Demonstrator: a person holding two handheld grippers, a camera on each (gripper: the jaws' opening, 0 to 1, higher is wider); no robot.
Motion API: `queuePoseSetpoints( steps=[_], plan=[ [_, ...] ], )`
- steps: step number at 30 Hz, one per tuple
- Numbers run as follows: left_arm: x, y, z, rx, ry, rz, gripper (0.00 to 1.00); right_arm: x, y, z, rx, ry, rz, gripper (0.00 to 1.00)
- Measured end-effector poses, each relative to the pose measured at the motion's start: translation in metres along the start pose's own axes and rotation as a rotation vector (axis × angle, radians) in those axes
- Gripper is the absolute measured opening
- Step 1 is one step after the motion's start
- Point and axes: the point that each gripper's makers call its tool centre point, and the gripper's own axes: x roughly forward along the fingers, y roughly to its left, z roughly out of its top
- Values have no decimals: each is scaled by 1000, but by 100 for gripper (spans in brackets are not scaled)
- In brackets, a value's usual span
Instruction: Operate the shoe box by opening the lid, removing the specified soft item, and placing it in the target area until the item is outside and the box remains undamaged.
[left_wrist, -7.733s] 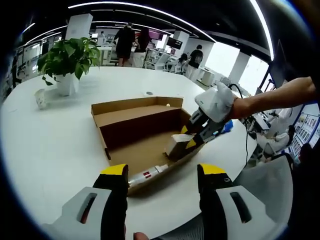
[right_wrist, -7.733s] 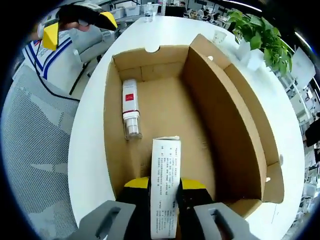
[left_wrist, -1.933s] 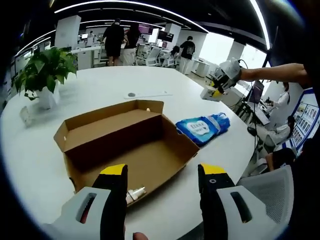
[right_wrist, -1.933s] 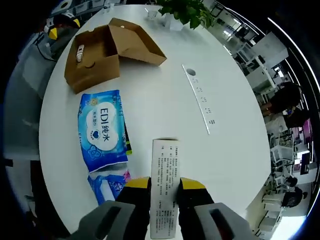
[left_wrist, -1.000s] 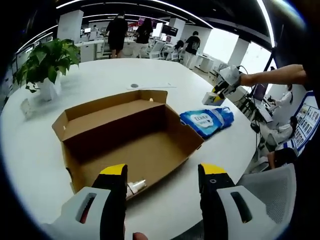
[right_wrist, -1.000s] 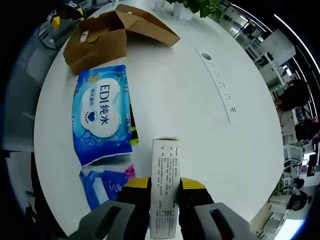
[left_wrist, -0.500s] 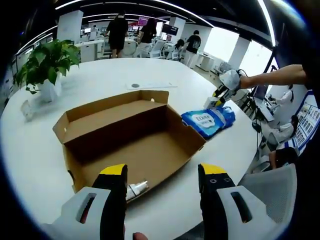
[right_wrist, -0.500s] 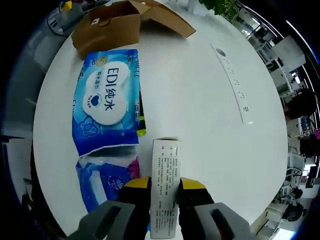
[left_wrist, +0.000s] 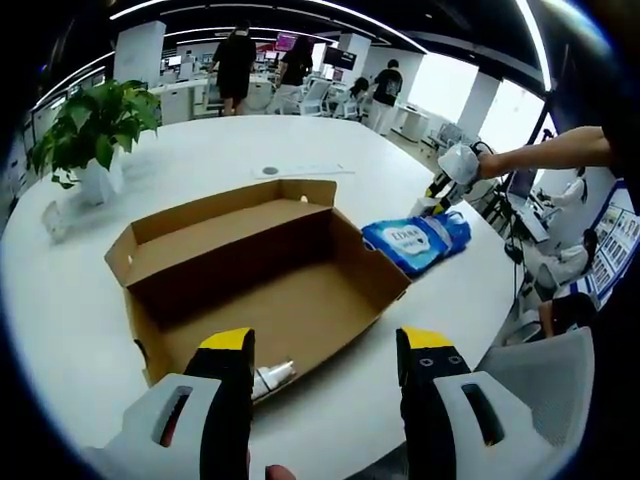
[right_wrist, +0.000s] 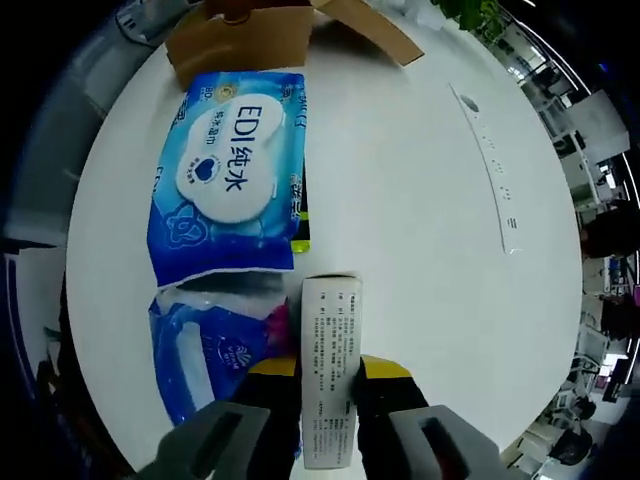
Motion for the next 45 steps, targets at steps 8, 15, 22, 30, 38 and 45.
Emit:
queuePoseSetpoints(
  steps=[8,15,22,30,38,45],
  plan=[
    [1,-1,2,5,2,1,59,1,-3,-2,-20,3,4,17],
    [1,-1,3,9,0,1,58,0,-3,-3,-35,18,1,18],
    [2,-3,2,15,2,-8,58,-12,-6,-3,-2,14,-26,22],
    [2,-11,10,30,-17,-32,59,-27,-10,-13,38,6,-58,23],
    [-6,-11,9,36,-31,-41,58,-49,-9,-9,141,-15,-108,23],
    [-14,-9,1,40,-32,-47,58,-63,-9,7,348,-125,-141,23]
  ],
)
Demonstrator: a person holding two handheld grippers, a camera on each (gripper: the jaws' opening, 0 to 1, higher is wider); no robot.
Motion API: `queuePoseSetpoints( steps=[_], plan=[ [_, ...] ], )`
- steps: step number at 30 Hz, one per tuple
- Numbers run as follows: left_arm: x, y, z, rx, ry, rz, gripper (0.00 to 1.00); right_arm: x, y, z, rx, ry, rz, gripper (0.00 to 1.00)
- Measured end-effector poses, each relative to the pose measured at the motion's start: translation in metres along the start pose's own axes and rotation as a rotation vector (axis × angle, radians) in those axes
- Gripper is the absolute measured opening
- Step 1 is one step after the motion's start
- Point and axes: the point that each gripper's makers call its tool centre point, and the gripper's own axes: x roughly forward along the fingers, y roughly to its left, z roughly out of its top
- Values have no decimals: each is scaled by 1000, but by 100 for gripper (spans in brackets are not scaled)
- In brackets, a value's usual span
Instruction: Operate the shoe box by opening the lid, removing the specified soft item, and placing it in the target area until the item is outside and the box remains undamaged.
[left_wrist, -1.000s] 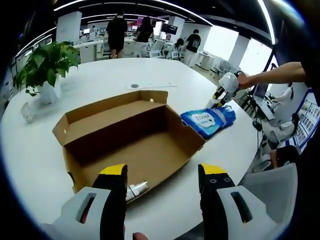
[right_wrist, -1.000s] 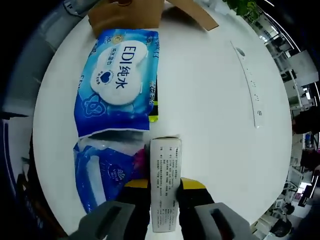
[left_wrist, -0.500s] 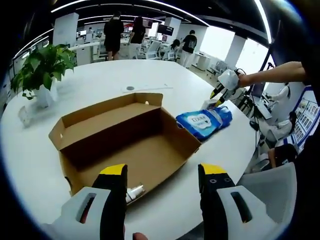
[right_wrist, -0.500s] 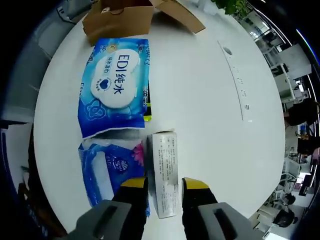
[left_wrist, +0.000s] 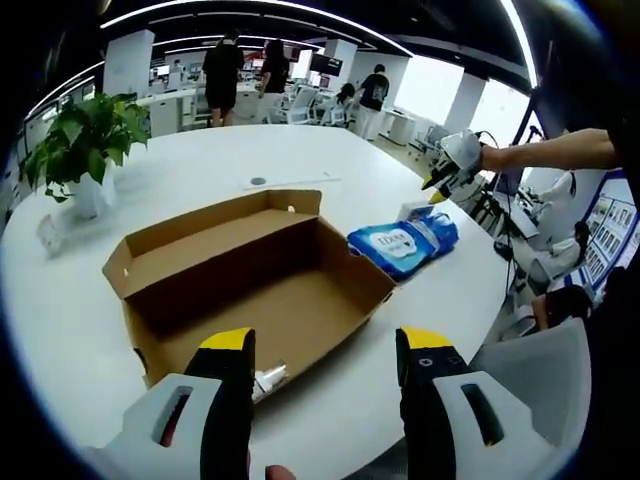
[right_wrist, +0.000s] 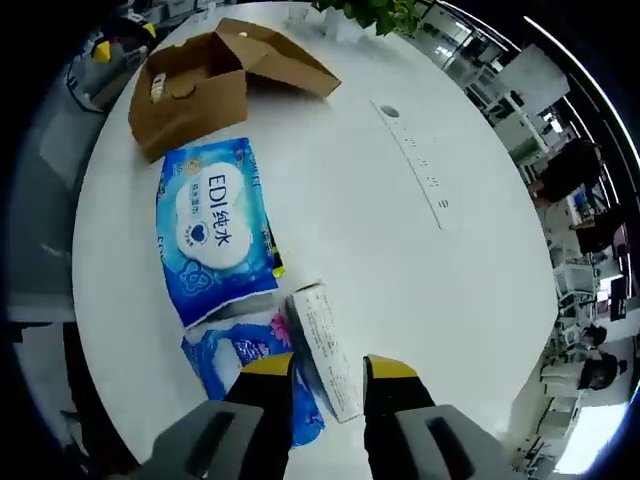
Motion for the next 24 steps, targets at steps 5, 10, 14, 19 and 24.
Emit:
queuePoseSetpoints(
  steps=[5,10,14,19,24],
  plan=[
    [-5,1,-2,2,-7,-4,58,-4,7,5,44,-41,-3,23],
    [-11,3,-1,1,-18,-12,58,-12,12,10,144,-86,-23,27],
    [-15,7,1,-22,-38,-18,58,-16,27,19,235,-136,-23,27],
    [-19,8,2,-16,-44,-20,58,-20,39,33,358,-206,-29,31],
    [-24,12,1,-24,-57,-23,58,-27,51,50,452,-282,-35,31]
  ],
)
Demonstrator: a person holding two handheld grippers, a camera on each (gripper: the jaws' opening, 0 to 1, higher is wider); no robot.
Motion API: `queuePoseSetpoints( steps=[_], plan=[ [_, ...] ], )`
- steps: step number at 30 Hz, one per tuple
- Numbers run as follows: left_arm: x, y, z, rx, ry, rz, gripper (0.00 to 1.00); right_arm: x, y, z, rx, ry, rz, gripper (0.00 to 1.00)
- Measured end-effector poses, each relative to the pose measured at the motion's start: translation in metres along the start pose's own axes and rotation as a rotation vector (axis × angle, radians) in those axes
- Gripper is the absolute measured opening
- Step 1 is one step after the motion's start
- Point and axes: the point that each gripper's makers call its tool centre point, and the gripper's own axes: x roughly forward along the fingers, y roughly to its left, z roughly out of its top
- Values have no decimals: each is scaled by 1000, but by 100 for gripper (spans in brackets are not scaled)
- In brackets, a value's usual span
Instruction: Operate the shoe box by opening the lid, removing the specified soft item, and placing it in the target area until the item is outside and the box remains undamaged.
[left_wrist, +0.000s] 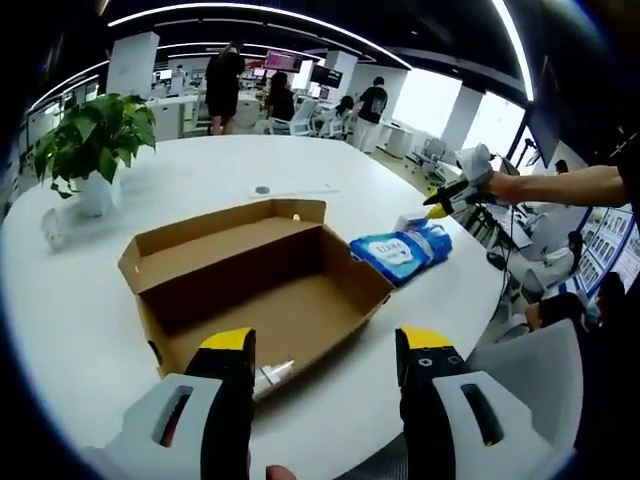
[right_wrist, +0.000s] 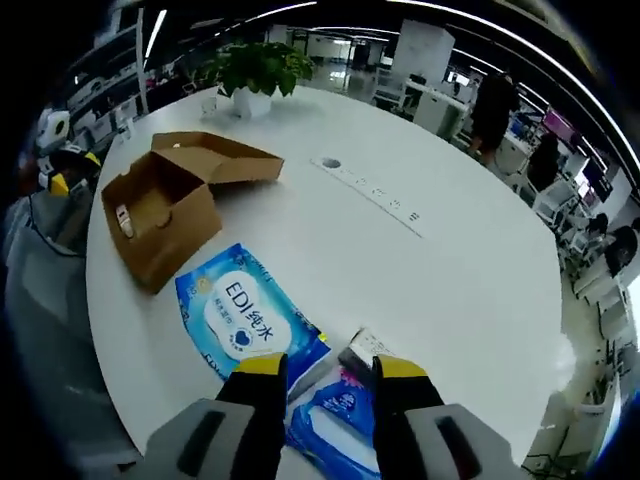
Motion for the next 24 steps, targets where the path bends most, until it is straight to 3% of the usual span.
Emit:
queuePoseSetpoints(
  steps=[6,11,18,24],
  plan=[
    [-7,5,-2,-8,-8,-4,58,-4,12,21,62,-126,-24,32],
    [-11,9,-5,-13,-17,-6,58,-5,34,34,82,-178,-13,33],
    [-16,16,-12,-22,-14,-9,58,0,81,51,91,-251,29,34],
    [-18,20,-19,-24,-1,-12,58,0,108,53,130,-285,57,34]
  ],
)
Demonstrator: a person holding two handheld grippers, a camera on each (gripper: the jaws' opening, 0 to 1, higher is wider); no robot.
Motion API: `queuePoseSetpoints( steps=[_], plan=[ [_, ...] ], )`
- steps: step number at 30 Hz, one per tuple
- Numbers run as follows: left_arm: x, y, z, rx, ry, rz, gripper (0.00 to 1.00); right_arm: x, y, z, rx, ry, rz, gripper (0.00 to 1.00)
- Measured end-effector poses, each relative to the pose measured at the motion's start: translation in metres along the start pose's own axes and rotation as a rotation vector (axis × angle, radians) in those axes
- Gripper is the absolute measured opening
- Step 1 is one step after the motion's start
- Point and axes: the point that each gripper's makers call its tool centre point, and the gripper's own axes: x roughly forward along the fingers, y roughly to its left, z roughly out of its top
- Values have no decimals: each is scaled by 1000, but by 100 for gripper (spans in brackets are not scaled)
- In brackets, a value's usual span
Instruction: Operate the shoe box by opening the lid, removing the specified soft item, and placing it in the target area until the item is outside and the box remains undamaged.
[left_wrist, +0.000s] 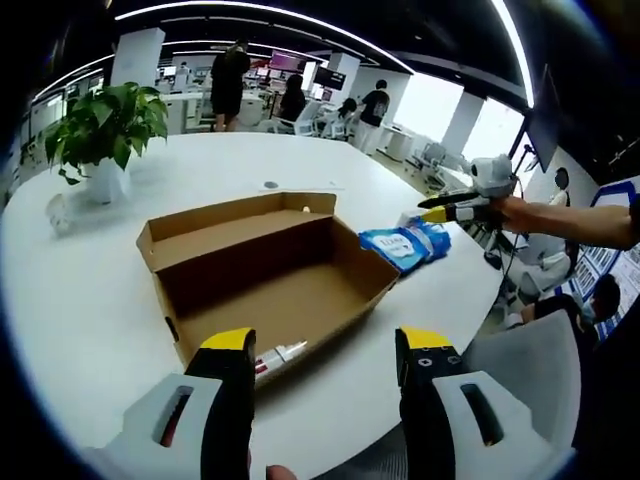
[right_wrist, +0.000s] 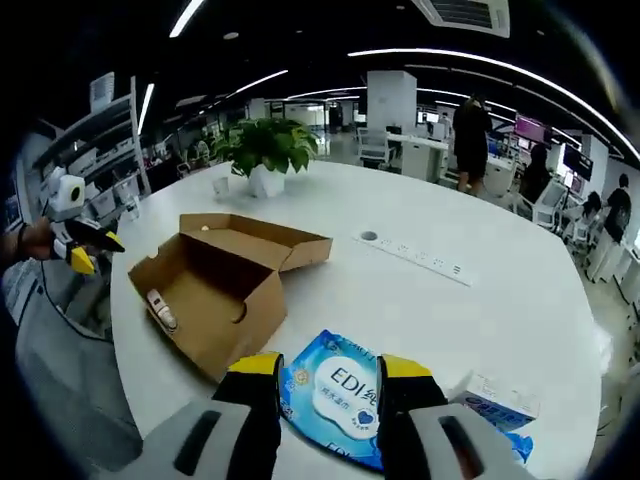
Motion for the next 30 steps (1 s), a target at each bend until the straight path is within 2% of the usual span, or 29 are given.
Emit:
queuePoseSetpoints(
  steps=[4,9,19,30],
  plan=[
    [1,1,-5,9,12,-6,57,-3,18,2,-1,-24,4,34],
    [8,-1,-10,24,37,-24,57,-11,41,-1,-50,-30,23,35],
    [26,-9,-8,60,75,-57,57,-26,64,-1,-58,-69,12,38],
    [48,-16,1,104,108,-86,56,-37,82,-12,-44,-94,8,40]
  ],
)
